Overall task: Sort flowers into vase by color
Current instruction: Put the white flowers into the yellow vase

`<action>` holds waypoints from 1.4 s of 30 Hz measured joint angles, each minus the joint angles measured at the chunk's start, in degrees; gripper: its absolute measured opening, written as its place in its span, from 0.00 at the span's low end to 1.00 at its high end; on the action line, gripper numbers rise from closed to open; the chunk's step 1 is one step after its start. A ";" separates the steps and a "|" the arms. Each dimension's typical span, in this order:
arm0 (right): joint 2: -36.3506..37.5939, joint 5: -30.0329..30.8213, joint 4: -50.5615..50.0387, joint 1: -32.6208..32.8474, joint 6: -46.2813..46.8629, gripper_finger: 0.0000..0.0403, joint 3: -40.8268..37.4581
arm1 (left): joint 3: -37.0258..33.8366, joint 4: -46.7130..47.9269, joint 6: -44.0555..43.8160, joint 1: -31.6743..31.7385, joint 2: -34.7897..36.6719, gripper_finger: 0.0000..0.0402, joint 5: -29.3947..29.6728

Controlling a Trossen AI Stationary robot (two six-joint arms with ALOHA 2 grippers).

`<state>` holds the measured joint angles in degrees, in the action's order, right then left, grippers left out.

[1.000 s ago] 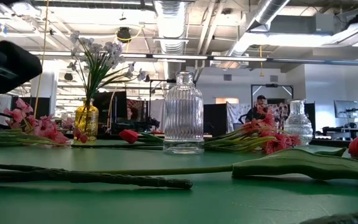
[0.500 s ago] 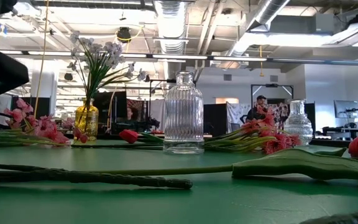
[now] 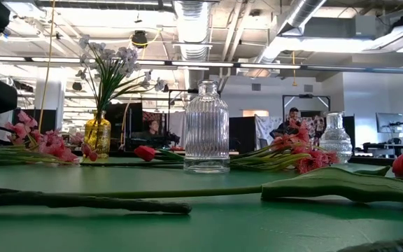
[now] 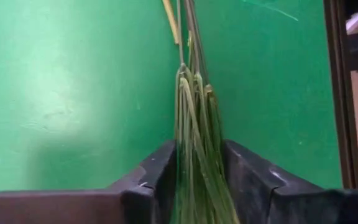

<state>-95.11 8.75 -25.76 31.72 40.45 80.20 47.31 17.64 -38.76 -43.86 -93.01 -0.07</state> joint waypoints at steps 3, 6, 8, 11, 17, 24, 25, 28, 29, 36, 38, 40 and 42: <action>0.00 0.00 0.00 -0.02 -0.02 0.68 0.00 | 0.00 -0.03 -0.25 0.00 0.00 0.17 -0.36; 0.00 0.00 0.00 0.00 -0.07 0.68 0.00 | 0.22 -0.29 -1.26 0.05 0.00 0.05 0.29; 0.00 0.00 0.00 0.00 -0.04 0.68 0.00 | 1.24 -0.27 -0.74 0.18 0.01 0.02 0.87; 0.00 0.00 0.00 -0.11 -0.04 0.68 0.00 | 3.09 -0.16 2.87 0.68 0.89 0.02 0.89; 0.00 -3.10 1.06 -1.73 0.02 0.68 0.00 | 9.36 8.88 10.10 3.06 5.65 0.01 1.88; -0.08 -8.68 2.23 -4.26 -3.27 0.68 3.43 | 18.42 22.82 12.83 6.87 13.85 0.00 6.78; -0.07 -8.68 1.99 -4.57 -4.62 0.68 4.66 | 19.35 24.00 12.81 7.55 15.11 0.00 6.85; -0.07 -8.59 1.17 -5.08 -9.40 0.68 9.06 | 21.48 25.60 11.60 9.25 18.90 0.00 6.64; -0.07 -8.50 1.11 -5.27 -11.00 0.68 10.56 | 21.96 26.02 10.81 9.86 20.15 0.00 6.55; 0.02 -5.36 0.34 -5.68 -30.11 0.68 19.38 | 22.73 28.58 2.64 14.30 28.04 0.00 6.40; 0.02 -3.55 0.48 -5.77 -39.01 0.68 21.31 | 22.73 30.55 2.12 15.94 29.64 0.00 4.97; 0.02 -0.68 0.53 -5.97 -47.63 0.68 22.96 | 22.73 31.87 0.78 17.66 30.80 0.00 3.88; 0.02 2.57 0.76 -6.34 -55.44 0.68 24.30 | 22.73 32.78 -2.39 19.80 31.58 0.00 3.36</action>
<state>-95.09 11.33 -25.00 25.39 -14.99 104.50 70.04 50.41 -41.15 -24.05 -61.43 3.29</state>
